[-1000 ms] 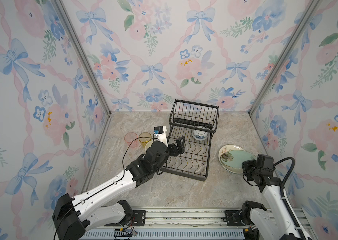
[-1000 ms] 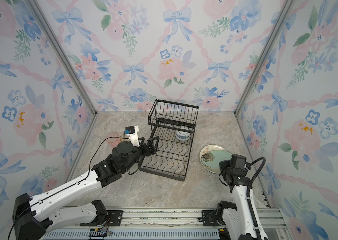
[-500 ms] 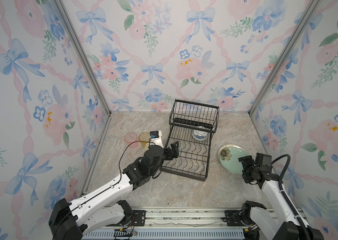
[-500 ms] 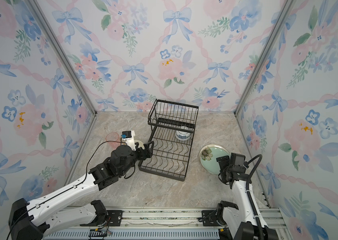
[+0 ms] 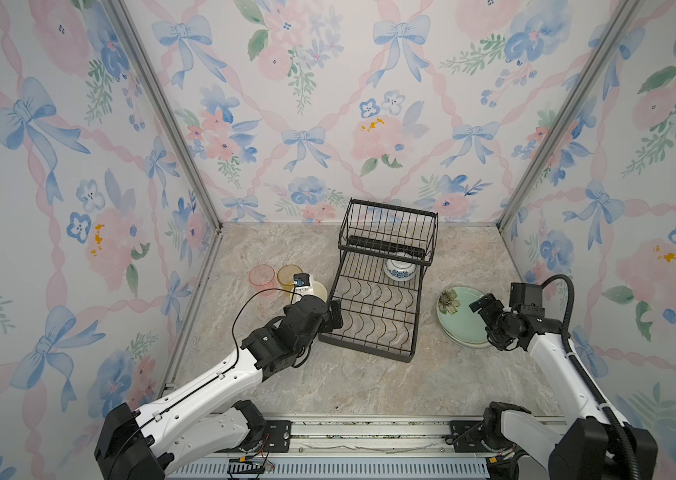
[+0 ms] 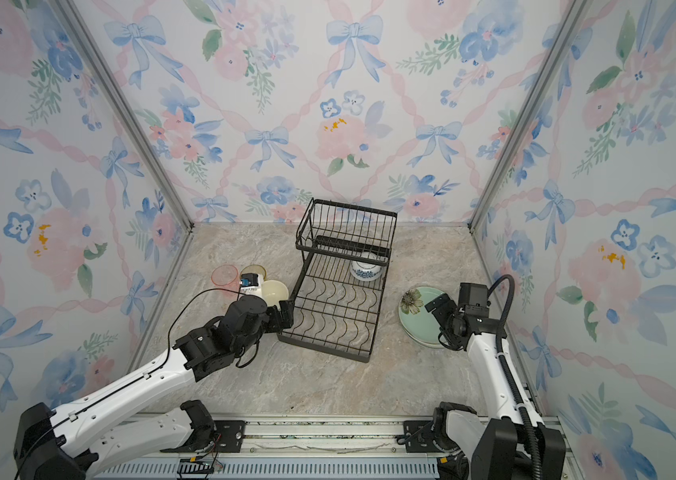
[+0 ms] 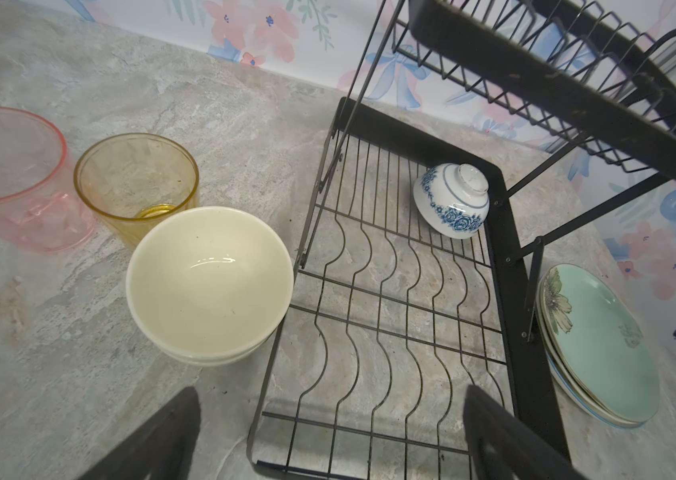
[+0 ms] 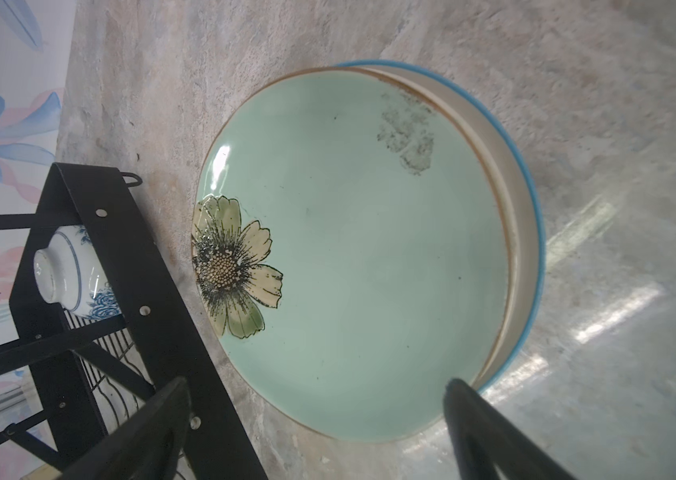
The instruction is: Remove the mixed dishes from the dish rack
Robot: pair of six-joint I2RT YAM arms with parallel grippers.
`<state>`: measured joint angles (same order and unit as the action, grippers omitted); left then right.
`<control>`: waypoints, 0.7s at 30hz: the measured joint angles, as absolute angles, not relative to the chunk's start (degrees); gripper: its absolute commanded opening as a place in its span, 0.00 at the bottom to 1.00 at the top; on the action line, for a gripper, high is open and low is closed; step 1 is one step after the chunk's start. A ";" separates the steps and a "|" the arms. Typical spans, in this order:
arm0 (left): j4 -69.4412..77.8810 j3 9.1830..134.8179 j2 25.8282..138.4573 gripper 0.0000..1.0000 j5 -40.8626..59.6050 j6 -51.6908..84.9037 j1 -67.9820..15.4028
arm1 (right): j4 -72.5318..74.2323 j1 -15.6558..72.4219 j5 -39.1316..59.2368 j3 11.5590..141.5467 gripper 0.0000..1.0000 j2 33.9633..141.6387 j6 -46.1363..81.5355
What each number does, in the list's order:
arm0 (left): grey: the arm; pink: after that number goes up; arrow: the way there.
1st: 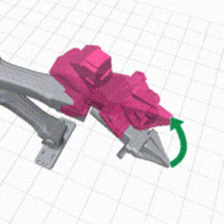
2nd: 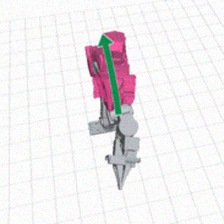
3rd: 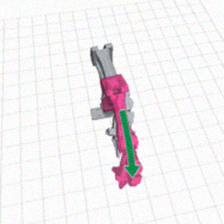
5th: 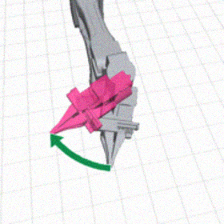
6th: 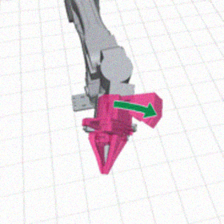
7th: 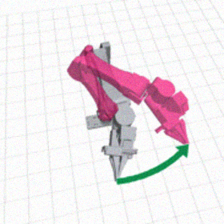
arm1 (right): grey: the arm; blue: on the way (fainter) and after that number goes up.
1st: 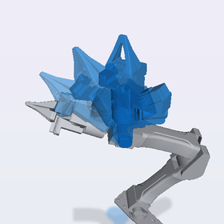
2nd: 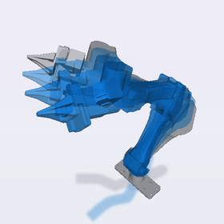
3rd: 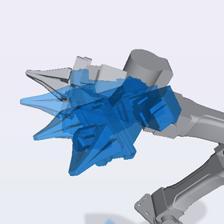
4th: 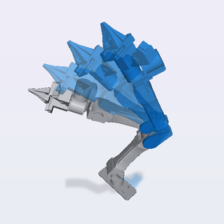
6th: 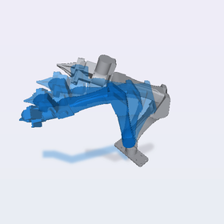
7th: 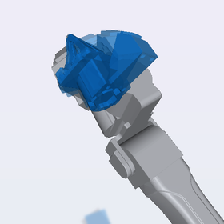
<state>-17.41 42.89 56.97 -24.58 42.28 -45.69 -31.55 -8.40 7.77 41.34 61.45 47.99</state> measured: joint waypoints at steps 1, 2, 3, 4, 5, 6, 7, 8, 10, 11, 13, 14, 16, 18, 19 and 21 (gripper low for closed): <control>-17.85 42.33 56.88 0.95 -23.99 42.76 -45.71 | -31.86 -7.97 7.03 41.34 0.97 61.19 47.64; -18.22 41.74 56.82 0.93 -23.42 43.22 -45.71 | -32.32 -7.16 6.17 41.34 0.97 60.53 47.42; -18.74 41.04 56.82 0.91 -22.70 44.05 -45.84 | -32.82 -5.91 5.06 41.34 0.97 59.29 47.22; -19.42 40.42 56.84 0.89 -21.93 45.04 -46.15 | -32.99 -4.40 3.77 41.34 0.97 57.54 47.00; -19.90 40.07 56.93 0.86 -21.37 45.95 -46.48 | -33.04 -3.16 2.83 41.34 0.97 55.88 46.83; -20.38 39.81 57.21 0.82 -20.51 47.22 -46.96 | -33.10 -1.56 1.69 41.41 0.97 53.63 46.46; -20.58 39.77 57.71 0.81 -19.73 48.45 -47.35 | -33.34 -0.38 0.89 41.63 0.97 51.92 46.17; -20.71 39.77 58.63 0.79 -18.74 49.98 -47.77 | -33.74 0.91 -0.08 42.19 0.97 50.04 45.69; -20.75 39.77 60.75 0.76 -17.04 52.93 -48.45 | -34.59 2.76 -1.45 43.68 0.97 47.79 44.45; -20.80 39.77 61.89 0.74 -16.14 54.39 -48.71 | -35.16 3.66 -2.13 44.64 0.97 46.98 43.70; -20.93 39.77 63.72 0.73 -14.68 57.06 -48.93 | -36.51 5.26 -3.20 46.39 0.97 46.04 42.04; -20.93 39.79 64.49 0.72 -14.04 58.28 -48.99 | -37.19 6.09 -3.66 47.20 0.97 45.67 41.01; -20.93 39.90 65.73 0.70 -13.17 60.51 -48.99 | -38.52 7.29 -4.38 48.27 0.97 45.15 39.24; -20.95 40.07 66.87 0.69 -12.49 62.61 -48.99 | -40.10 7.94 -4.91 48.77 0.97 44.47 37.28; -20.93 40.12 67.26 0.69 -12.43 63.40 -49.01 | -40.64 8.01 -5.08 48.86 0.97 44.14 36.56; -20.93 40.32 68.49 0.69 -12.16 64.97 -49.10 | -42.09 8.05 -5.61 49.01 0.97 43.09 34.85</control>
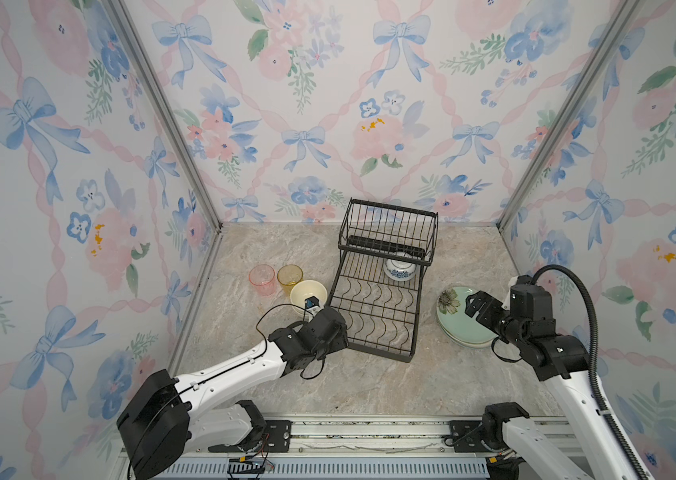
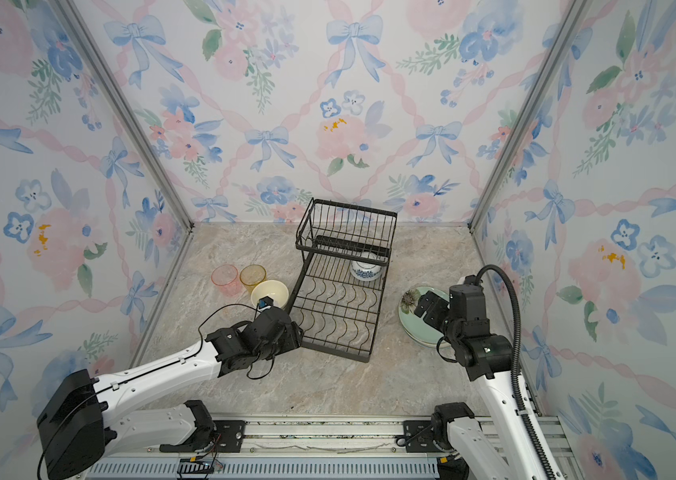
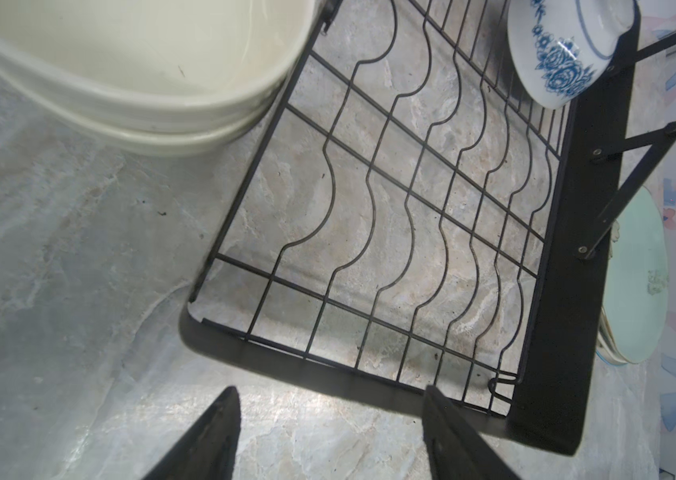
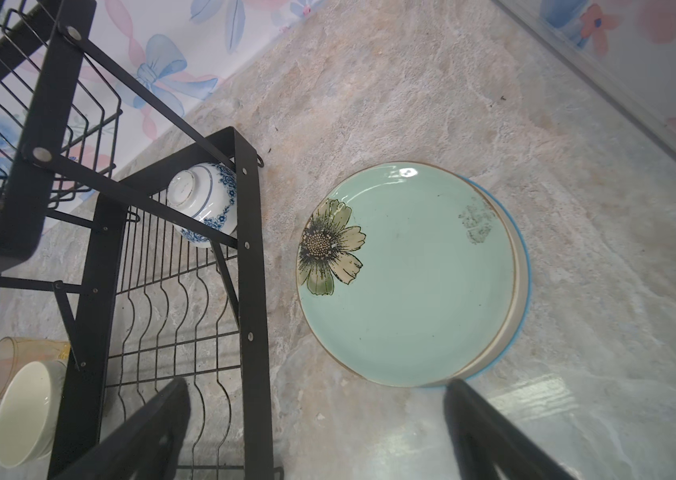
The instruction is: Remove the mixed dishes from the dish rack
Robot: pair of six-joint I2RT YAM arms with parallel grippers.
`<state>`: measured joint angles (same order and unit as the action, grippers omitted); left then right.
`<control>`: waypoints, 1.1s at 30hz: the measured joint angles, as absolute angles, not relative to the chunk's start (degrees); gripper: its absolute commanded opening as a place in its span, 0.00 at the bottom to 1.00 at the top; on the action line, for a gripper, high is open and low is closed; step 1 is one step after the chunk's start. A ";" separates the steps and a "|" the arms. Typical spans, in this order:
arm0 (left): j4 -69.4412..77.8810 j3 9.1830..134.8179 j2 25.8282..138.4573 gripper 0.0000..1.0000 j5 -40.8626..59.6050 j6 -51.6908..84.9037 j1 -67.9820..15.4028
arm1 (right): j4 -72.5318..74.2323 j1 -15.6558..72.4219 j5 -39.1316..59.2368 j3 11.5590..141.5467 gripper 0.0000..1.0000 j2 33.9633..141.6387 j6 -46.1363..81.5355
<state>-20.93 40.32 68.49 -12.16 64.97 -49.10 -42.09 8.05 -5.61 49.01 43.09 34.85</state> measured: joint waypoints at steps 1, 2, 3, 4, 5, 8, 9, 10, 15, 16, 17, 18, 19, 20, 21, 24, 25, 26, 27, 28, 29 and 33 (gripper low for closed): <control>-20.91 40.42 69.06 0.69 -12.12 65.39 -49.10 | -42.68 8.05 -5.87 49.06 0.97 42.61 34.20; -20.91 40.58 69.95 0.69 -12.12 65.93 -49.10 | -43.11 8.05 -6.15 49.08 0.97 41.95 33.50; -21.17 41.01 70.96 0.69 -12.12 66.32 -49.10 | -43.51 8.05 -6.42 49.12 0.97 41.32 32.80; -21.12 41.43 71.88 0.69 -12.12 66.59 -49.10 | -43.90 8.05 -6.59 49.28 0.97 40.86 32.18; -21.12 42.04 72.97 0.68 -12.16 66.74 -49.12 | -44.42 8.05 -6.74 49.56 0.97 40.49 31.59; -21.56 43.31 75.68 0.62 -12.38 67.02 -49.06 | -45.93 8.03 -6.94 50.81 0.97 39.77 30.11; -21.65 43.40 76.49 0.61 -12.56 67.11 -49.04 | -46.17 8.05 -6.98 51.07 0.97 39.48 29.67; -21.80 43.44 77.23 0.60 -12.60 67.13 -48.82 | -46.33 8.05 -6.98 51.11 0.97 39.07 29.28; -22.59 43.66 78.32 0.56 -13.02 66.89 -46.39 | -47.03 8.05 -7.33 51.11 0.97 37.04 28.64; -22.70 43.66 78.30 0.55 -13.15 66.70 -45.76 | -47.03 8.05 -7.35 51.11 0.97 36.82 28.62; -22.83 43.66 78.26 0.54 -13.23 66.52 -45.21 | -47.05 8.05 -7.33 51.11 0.97 36.75 28.58; -22.94 43.66 78.11 0.53 -13.67 66.15 -44.49 | -47.05 8.05 -7.33 51.11 0.97 36.75 28.42; -23.11 43.66 78.02 0.51 -14.09 65.78 -43.79 | -47.07 8.05 -7.33 51.11 0.97 36.84 28.32; -23.35 43.66 77.93 0.50 -14.52 65.30 -43.13 | -47.11 8.05 -7.31 51.11 0.97 36.88 28.25; -23.29 43.66 77.84 0.47 -15.14 64.71 -42.37 | -47.20 8.05 -7.31 51.11 0.97 37.01 28.23; -22.41 43.66 77.73 0.37 -16.36 62.94 -40.47 | -47.46 8.05 -7.31 51.09 0.97 37.17 28.23; -22.35 43.66 77.73 0.36 -16.73 62.43 -39.99 | -47.44 8.03 -7.29 51.09 0.97 37.17 28.25; -22.37 43.66 77.73 0.36 -16.95 61.95 -39.59 | -47.44 8.05 -7.16 51.09 0.97 37.19 28.25; -22.35 43.66 77.73 0.36 -17.17 61.60 -39.27 | -47.42 8.05 -7.09 51.03 0.97 37.19 28.27; -22.37 43.66 77.76 0.35 -17.34 61.28 -39.07 | -47.42 8.05 -6.87 50.96 0.97 37.19 28.27; -22.37 43.66 77.82 0.32 -17.45 60.93 -38.96 | -47.42 8.05 -6.79 50.85 0.97 37.19 28.27; -22.04 43.90 78.96 0.16 -17.82 59.00 -38.89 | -47.44 8.05 -6.37 50.61 0.97 37.58 28.45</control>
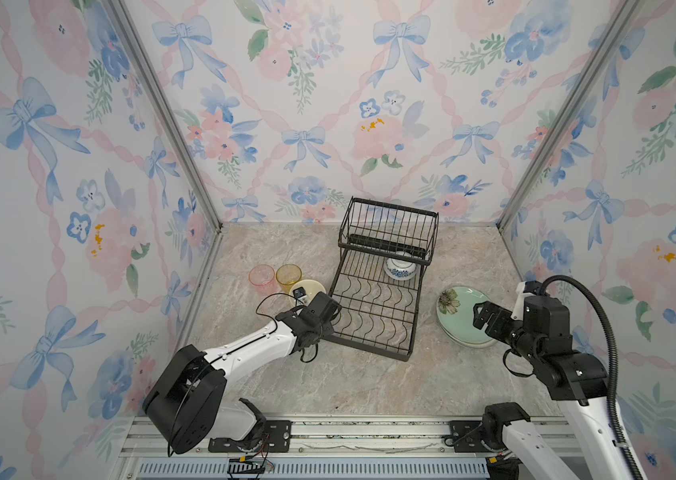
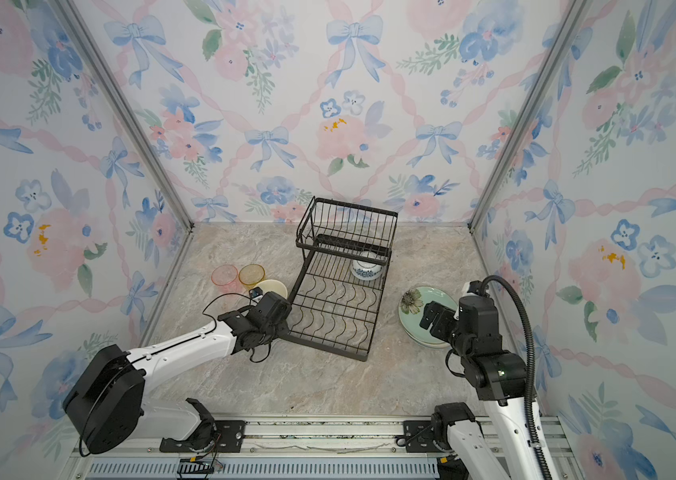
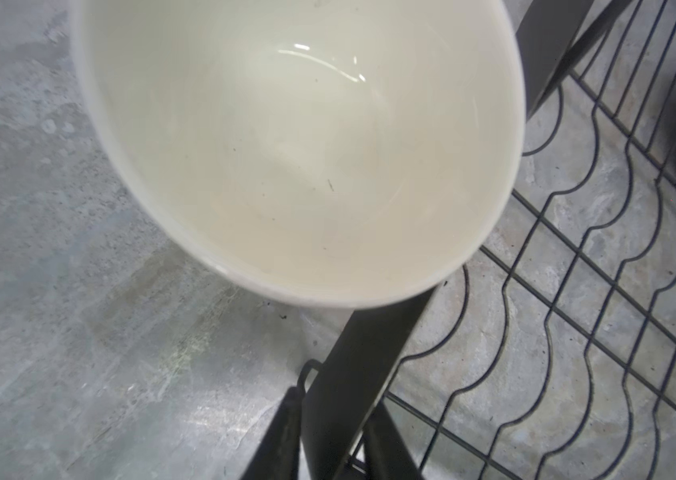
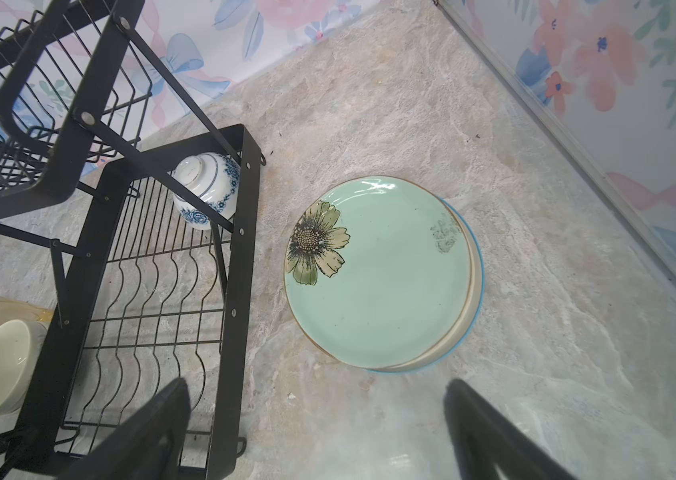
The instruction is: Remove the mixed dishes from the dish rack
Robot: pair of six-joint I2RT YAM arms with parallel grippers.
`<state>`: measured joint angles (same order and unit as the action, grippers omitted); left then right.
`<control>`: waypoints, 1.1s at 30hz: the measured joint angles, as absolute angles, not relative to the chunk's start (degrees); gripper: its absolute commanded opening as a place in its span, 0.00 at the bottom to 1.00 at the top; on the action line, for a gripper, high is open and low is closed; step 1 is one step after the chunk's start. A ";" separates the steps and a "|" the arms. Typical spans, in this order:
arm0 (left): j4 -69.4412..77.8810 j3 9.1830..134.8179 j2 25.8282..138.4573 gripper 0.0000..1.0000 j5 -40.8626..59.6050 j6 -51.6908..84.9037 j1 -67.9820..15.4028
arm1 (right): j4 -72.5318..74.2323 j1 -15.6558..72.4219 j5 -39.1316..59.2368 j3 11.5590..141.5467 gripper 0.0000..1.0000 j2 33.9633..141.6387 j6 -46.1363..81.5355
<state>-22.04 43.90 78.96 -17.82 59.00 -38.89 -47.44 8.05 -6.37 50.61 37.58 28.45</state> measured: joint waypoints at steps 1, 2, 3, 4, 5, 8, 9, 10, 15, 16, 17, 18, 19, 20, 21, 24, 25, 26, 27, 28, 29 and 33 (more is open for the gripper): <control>-22.06 44.21 79.22 0.14 -18.15 58.43 -38.89 | -47.42 8.05 -6.26 50.61 0.97 37.69 28.47; -22.39 44.47 79.33 0.14 -18.20 57.89 -38.89 | -47.44 8.05 -6.22 50.61 0.97 37.78 28.49; -22.46 44.60 79.37 0.13 -18.22 57.30 -38.83 | -47.44 8.05 -6.13 50.61 0.97 37.85 28.49; -22.44 44.60 79.37 0.13 -18.20 56.88 -38.74 | -47.44 8.05 -6.07 50.61 0.97 37.85 28.49; -22.44 44.64 79.42 0.12 -18.11 56.45 -38.63 | -47.44 8.05 -6.04 50.61 0.97 37.87 28.49; -22.44 44.84 79.59 0.02 -17.82 55.00 -38.17 | -47.46 8.05 -6.04 50.61 0.97 37.87 28.49; -22.41 44.91 79.68 0.02 -17.65 54.43 -37.80 | -47.46 8.05 -6.04 50.61 0.97 37.85 28.51; -22.39 44.99 79.75 0.02 -17.52 54.00 -37.50 | -47.46 8.05 -6.04 50.61 0.97 37.85 28.56; -22.04 45.52 80.29 0.00 -16.56 51.09 -35.42 | -47.46 8.05 -5.96 50.30 0.97 37.85 29.15; -21.96 45.58 80.40 0.00 -16.43 50.65 -35.09 | -47.48 8.05 -5.82 50.17 0.97 37.85 29.15; -21.89 45.74 80.55 0.00 -16.36 50.00 -34.74 | -47.46 8.05 -5.74 50.04 0.97 37.89 29.15; -21.85 45.91 80.75 0.00 -16.36 49.43 -34.41 | -47.46 8.05 -5.56 49.95 0.97 37.89 29.15; -21.87 46.13 80.99 0.00 -16.38 48.95 -34.15 | -47.44 8.05 -5.45 49.87 0.97 37.93 29.15; -21.96 46.41 81.25 0.00 -16.40 48.31 -33.89 | -47.44 8.05 -5.17 49.78 0.97 38.00 29.15; -21.98 46.65 81.54 0.00 -16.40 47.72 -33.52 | -47.42 8.05 -4.89 49.74 0.97 38.17 29.12; -21.96 47.22 82.19 0.00 -16.38 46.17 -32.58 | -47.22 8.05 -3.62 49.50 0.97 38.76 29.06; -21.96 47.40 82.37 0.00 -16.32 45.71 -32.32 | -46.94 8.10 -3.18 49.36 0.97 39.00 28.88; -21.91 47.53 82.50 0.00 -16.21 45.17 -32.05 | -46.61 8.21 -2.50 49.25 0.97 39.31 28.62; -21.85 47.66 82.63 0.00 -16.14 44.71 -31.75 | -46.22 8.45 -1.91 49.15 0.97 39.70 28.27; -21.82 47.79 82.76 0.00 -16.01 44.23 -31.44 | -45.71 8.75 -1.23 49.08 0.97 40.14 27.94; -21.74 47.88 82.87 0.00 -15.94 43.81 -31.16 | -45.23 9.15 -0.58 49.04 0.97 40.66 27.70; -21.76 48.86 83.77 0.00 -15.79 41.60 -29.89 | -43.00 11.51 1.30 49.04 0.97 44.03 26.24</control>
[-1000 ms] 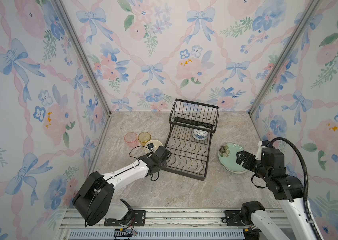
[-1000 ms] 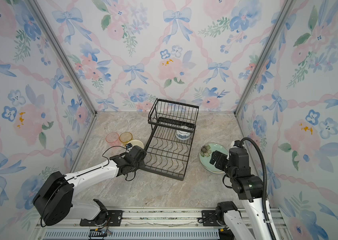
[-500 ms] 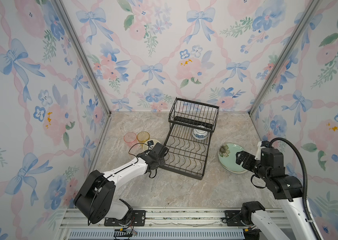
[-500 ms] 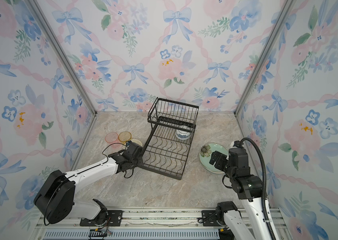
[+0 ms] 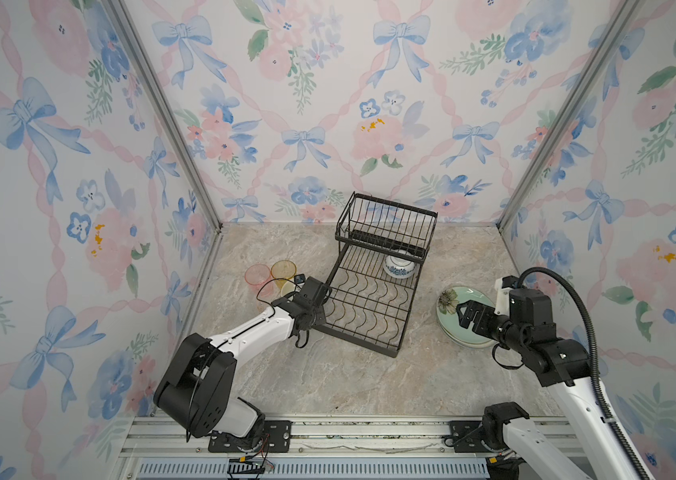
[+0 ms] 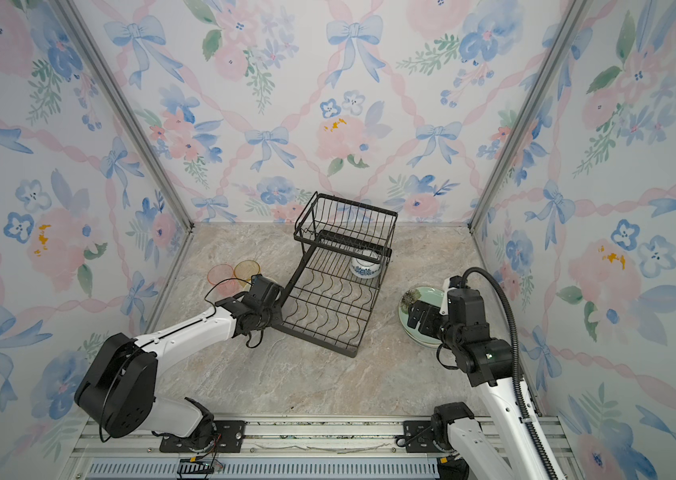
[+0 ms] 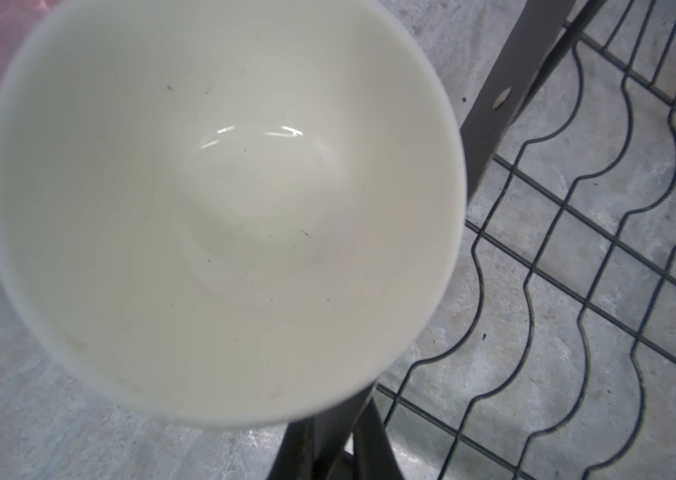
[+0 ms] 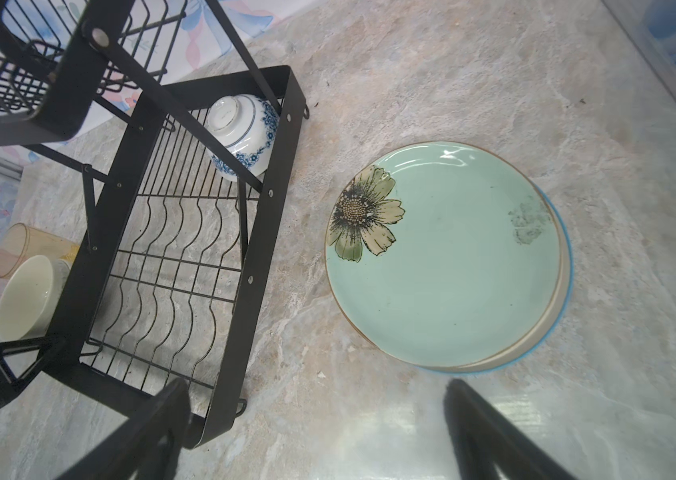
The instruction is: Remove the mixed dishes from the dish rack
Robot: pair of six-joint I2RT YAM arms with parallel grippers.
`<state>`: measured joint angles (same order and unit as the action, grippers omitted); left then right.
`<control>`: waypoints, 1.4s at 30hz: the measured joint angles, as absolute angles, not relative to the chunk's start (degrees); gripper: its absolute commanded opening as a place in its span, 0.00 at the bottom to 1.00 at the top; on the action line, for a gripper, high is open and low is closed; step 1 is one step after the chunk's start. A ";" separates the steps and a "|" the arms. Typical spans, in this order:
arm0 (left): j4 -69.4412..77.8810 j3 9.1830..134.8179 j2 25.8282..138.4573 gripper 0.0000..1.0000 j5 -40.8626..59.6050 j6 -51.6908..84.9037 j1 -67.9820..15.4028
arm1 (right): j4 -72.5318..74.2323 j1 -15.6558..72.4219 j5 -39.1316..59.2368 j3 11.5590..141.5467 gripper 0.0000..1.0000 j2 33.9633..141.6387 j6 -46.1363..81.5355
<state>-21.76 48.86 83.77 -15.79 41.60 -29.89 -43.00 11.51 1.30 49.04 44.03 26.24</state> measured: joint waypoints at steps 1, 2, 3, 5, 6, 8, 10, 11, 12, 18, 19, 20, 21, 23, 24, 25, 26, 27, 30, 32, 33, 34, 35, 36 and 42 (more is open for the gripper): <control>-21.89 49.23 84.09 0.00 -15.79 40.97 -29.58 | -42.54 12.21 1.39 49.04 0.97 44.95 25.91; -22.02 49.60 84.44 0.00 -15.86 40.42 -29.32 | -42.11 12.73 1.50 49.06 0.97 45.87 25.67; -22.24 50.09 84.86 0.00 -15.97 39.90 -29.06 | -41.56 13.28 1.54 49.06 0.97 47.11 25.39; -22.81 51.07 85.71 0.00 -16.05 38.76 -28.60 | -40.56 13.74 1.56 49.10 0.97 48.88 25.12; -22.98 51.55 86.13 0.00 -16.10 38.30 -28.40 | -40.18 13.89 1.54 49.36 0.97 49.71 24.97; -23.31 52.18 86.65 0.12 -16.03 37.80 -28.10 | -39.33 13.98 1.52 50.41 0.97 51.68 24.75; -23.27 52.27 86.72 0.41 -15.81 38.15 -27.99 | -38.11 13.98 1.43 51.70 0.97 53.98 24.53; -23.31 52.27 86.72 0.49 -15.64 38.39 -27.94 | -37.32 13.98 1.28 52.18 0.97 55.11 24.40; -23.31 52.27 86.52 0.52 -15.59 38.94 -27.73 | -36.38 13.98 1.26 52.64 0.97 56.40 24.38; -23.49 52.27 80.25 0.65 -15.55 40.62 -27.42 | -30.87 13.91 1.06 54.04 0.97 64.58 24.99; -23.35 52.27 78.54 0.67 -15.55 40.77 -27.59 | -29.80 13.87 1.08 54.11 0.97 65.95 25.32; -23.29 52.27 77.17 0.67 -15.59 40.82 -27.86 | -28.91 13.87 1.10 54.13 0.97 66.96 25.54; -23.24 52.27 75.61 0.68 -15.57 40.99 -28.21 | -27.70 13.87 1.19 54.11 0.97 68.20 25.98; -23.24 52.27 73.34 0.69 -15.31 41.28 -29.15 | -25.28 13.87 1.32 54.13 0.97 70.46 26.61; -23.24 52.27 72.51 0.69 -15.03 41.52 -29.76 | -24.05 13.87 1.32 54.11 0.97 71.53 26.89; -23.24 52.27 71.96 0.71 -14.72 41.87 -30.46 | -22.87 13.89 1.30 54.11 0.98 72.64 27.03; -23.24 52.27 71.66 0.71 -14.46 42.13 -31.09 | -21.91 13.89 1.32 54.13 0.98 73.67 27.18; -23.24 52.25 71.50 0.73 -14.28 42.44 -31.83 | -20.93 13.91 1.32 54.13 0.99 74.74 27.24; -23.18 51.92 71.42 0.76 -14.11 43.48 -34.65 | -18.83 14.31 1.30 54.11 0.99 77.65 27.49; -23.29 51.53 71.48 0.77 -14.17 44.40 -37.26 | -18.09 14.96 1.30 54.11 0.99 78.78 27.57; -23.31 51.48 71.77 0.77 -14.20 45.06 -38.76 | -17.65 15.55 1.28 54.11 1.00 79.18 27.66; -23.09 51.48 72.34 0.78 -14.24 45.63 -40.21 | -17.26 16.05 1.26 54.11 1.00 79.44 27.68; -22.85 51.48 73.08 0.79 -14.24 46.24 -41.50 | -17.02 16.51 1.26 54.11 1.00 79.61 27.73; -22.63 51.51 74.17 0.79 -14.26 46.85 -42.83 | -16.71 16.93 1.28 54.11 1.00 79.72 27.88; -22.39 51.94 81.62 0.79 -13.80 51.40 -47.59 | -15.11 17.47 1.06 52.86 1.00 79.75 28.49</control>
